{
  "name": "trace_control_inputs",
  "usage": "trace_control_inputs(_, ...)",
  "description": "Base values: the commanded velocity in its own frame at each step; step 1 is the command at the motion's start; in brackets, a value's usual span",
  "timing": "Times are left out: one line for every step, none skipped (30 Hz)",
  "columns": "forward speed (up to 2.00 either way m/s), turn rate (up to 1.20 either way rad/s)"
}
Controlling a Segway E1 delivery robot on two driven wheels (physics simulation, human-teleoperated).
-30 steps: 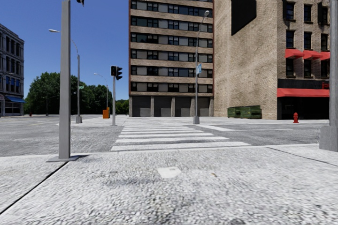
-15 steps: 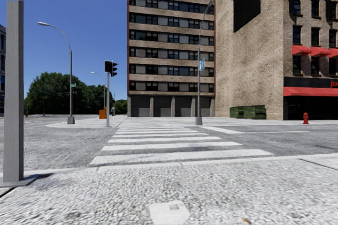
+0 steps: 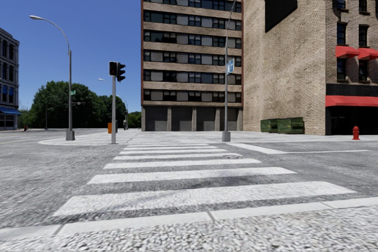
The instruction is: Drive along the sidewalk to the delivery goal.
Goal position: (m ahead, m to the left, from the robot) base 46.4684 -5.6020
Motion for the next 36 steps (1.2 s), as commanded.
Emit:
trace_control_inputs(2.0, 0.21)
trace_control_inputs(2.0, 0.21)
trace_control_inputs(2.0, 0.21)
trace_control_inputs(2.0, 0.21)
trace_control_inputs(2.0, 0.21)
trace_control_inputs(2.0, 0.22)
trace_control_inputs(2.0, 0.22)
trace_control_inputs(2.0, 0.22)
trace_control_inputs(2.0, 0.22)
trace_control_inputs(2.0, 0.22)
trace_control_inputs(2.0, 0.23)
trace_control_inputs(2.0, 0.23)
trace_control_inputs(2.0, 0.23)
trace_control_inputs(2.0, 0.23)
trace_control_inputs(2.0, 0.23)
trace_control_inputs(2.0, 0.23)
trace_control_inputs(2.0, 0.23)
trace_control_inputs(2.0, 0.23)
trace_control_inputs(2.0, 0.23)
trace_control_inputs(2.0, 0.23)
trace_control_inputs(2.0, 0.23)
trace_control_inputs(2.0, 0.23)
trace_control_inputs(2.0, 0.23)
trace_control_inputs(2.0, 0.23)
trace_control_inputs(2.0, 0.23)
trace_control_inputs(2.0, 0.23)
trace_control_inputs(2.0, 0.23)
trace_control_inputs(2.0, 0.23)
trace_control_inputs(2.0, 0.23)
trace_control_inputs(2.0, 0.23)
trace_control_inputs(2.0, 0.23)
trace_control_inputs(2.0, 0.23)
trace_control_inputs(2.0, 0.23)
trace_control_inputs(2.0, 0.23)
trace_control_inputs(2.0, 0.23)
trace_control_inputs(2.0, 0.23)
